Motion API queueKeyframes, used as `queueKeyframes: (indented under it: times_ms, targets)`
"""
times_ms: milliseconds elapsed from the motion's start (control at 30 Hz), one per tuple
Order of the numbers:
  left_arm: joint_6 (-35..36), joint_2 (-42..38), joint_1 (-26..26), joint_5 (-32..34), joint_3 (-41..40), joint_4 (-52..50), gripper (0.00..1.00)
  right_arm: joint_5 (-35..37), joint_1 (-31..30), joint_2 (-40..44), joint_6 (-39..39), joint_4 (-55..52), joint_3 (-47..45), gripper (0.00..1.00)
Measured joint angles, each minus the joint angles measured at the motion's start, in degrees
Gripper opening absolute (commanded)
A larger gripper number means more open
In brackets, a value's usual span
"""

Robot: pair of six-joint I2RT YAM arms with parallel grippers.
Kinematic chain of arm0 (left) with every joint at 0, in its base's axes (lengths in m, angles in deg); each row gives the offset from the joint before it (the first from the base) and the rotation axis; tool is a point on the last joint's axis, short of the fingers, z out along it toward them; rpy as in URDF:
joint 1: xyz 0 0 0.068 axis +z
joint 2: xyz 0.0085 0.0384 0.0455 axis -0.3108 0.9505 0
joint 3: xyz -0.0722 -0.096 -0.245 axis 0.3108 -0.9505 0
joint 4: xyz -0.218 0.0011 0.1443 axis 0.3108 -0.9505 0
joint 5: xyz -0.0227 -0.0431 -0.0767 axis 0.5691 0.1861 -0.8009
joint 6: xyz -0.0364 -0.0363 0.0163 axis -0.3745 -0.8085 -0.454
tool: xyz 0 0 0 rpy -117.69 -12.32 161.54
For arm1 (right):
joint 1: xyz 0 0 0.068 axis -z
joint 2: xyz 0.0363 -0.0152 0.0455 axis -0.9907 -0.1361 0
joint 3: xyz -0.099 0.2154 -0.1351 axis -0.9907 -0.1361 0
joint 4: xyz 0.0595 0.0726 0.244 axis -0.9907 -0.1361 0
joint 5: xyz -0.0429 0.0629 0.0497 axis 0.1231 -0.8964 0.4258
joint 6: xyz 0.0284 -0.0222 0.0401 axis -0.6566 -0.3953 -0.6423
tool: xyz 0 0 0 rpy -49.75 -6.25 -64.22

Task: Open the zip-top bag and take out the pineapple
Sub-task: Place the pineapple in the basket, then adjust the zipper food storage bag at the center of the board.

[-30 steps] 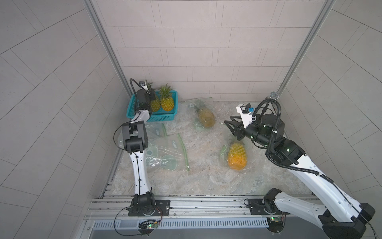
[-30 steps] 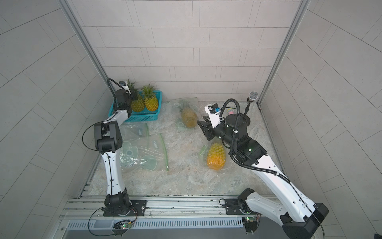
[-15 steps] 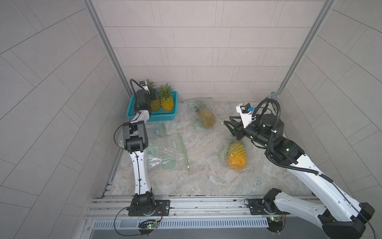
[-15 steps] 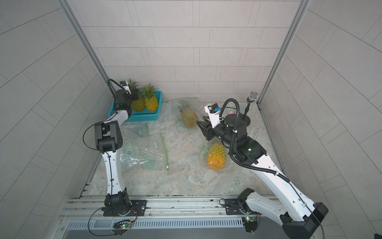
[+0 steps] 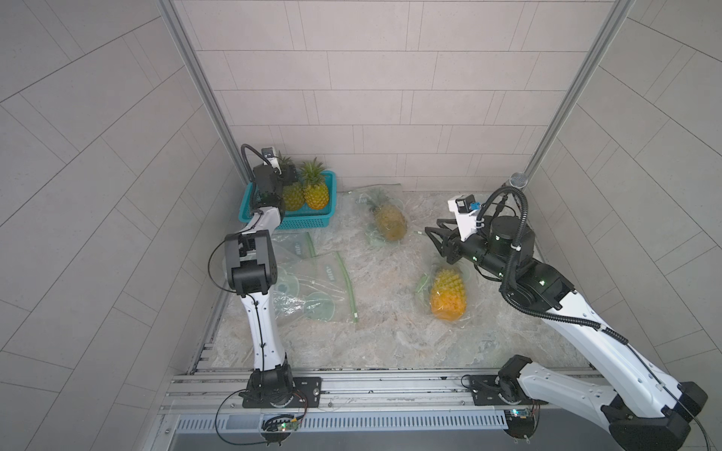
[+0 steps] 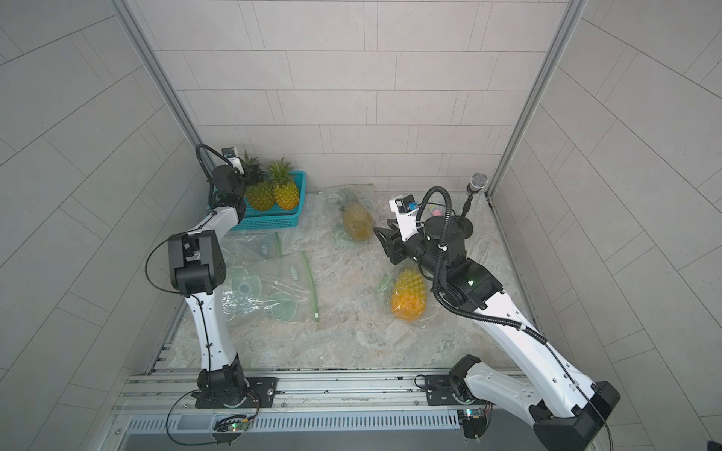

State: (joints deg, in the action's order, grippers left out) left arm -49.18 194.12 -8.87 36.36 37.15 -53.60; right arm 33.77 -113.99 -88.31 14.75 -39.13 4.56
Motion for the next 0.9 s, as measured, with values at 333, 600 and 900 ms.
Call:
queueKeyframes:
  times_ms: [333, 600, 900]
  targets:
    - [0.17, -19.76, -0.22, 7.69, -14.16, -3.39, 0.97, 2.03, 3.1, -1.38, -0.22, -2.4, -1.07, 0.46]
    - [-7.28, -37.48, -3.76, 10.73, -26.14, -18.71, 0.97, -0.39, 7.45, -6.38, -0.2, -4.74, -0.52, 0.48]
    - [-17.97, -48.81, -11.72, 7.69, -29.99, -40.09, 0.97, -3.19, 11.06, -15.06, 0.7, -10.62, 4.35, 0.5]
